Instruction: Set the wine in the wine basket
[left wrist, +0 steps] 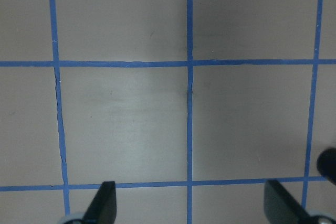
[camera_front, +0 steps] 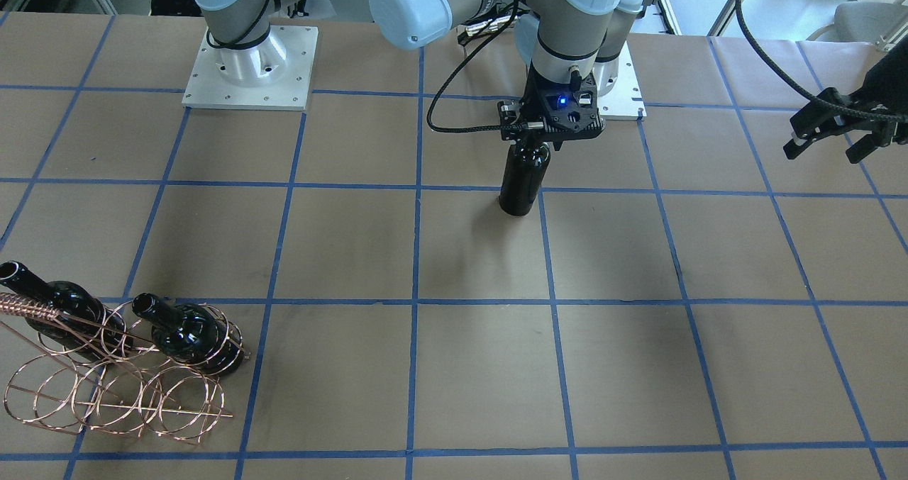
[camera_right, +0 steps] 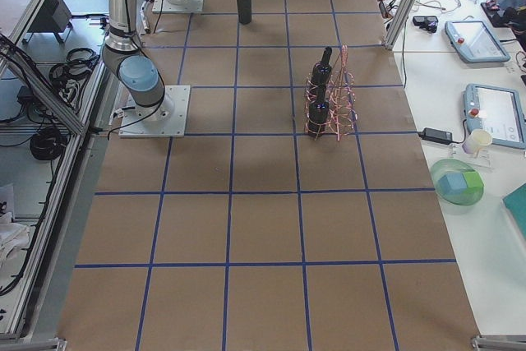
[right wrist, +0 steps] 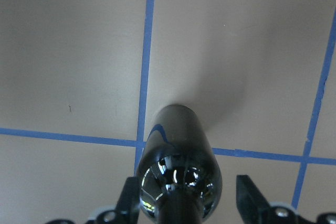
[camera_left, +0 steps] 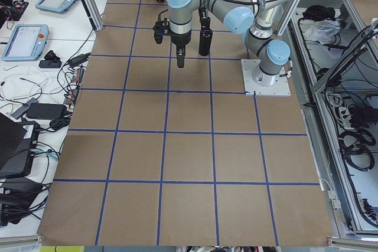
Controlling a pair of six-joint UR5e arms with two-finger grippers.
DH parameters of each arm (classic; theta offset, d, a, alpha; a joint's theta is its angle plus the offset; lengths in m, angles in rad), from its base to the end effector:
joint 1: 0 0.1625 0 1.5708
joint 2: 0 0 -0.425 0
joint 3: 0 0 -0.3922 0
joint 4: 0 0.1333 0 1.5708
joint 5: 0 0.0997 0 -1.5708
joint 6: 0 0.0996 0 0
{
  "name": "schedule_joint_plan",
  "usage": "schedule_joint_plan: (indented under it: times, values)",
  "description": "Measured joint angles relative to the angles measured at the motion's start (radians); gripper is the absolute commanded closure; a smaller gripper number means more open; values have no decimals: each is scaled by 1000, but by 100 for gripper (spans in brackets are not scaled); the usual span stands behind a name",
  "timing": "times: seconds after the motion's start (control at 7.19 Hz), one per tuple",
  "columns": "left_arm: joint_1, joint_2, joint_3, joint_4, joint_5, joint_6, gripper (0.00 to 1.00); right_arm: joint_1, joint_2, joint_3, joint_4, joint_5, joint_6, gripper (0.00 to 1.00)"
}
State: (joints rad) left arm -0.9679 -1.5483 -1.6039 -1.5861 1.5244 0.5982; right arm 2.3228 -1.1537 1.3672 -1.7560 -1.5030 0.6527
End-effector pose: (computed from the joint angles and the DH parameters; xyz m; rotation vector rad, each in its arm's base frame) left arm 0.1584 -0.4733 0.4812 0.0082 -3.0887 0.0075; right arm 0.5479 -0.3807 0.3658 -0.1527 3.1027 0.1016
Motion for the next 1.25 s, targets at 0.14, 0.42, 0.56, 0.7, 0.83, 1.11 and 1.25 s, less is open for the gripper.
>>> schedule_joint_plan:
  times: [0.14,0.42,0.56,0.7,0.83,1.11,1.25]
  values:
    - [0,0,-1,0,-1,0,0,2,0,2,24,3,0,32]
    - [0,0,-2,0,0,0,0,6,0,5,52,8,0,34]
    - [0,0,-2,0,0,0,0,6,0,5,53,16,0,34]
    - [0,1,-2,0,0,0,0,4,-1,3,52,22,0,34]
    - [0,0,-2,0,0,0,0,2,-1,1,48,25,-1,35]
    - [0,1,-2,0,0,0,0,0,1,-1,43,26,-2,44]
    - [0,1,-2,0,-1,0,0,0,3,-1,42,26,-2,50]
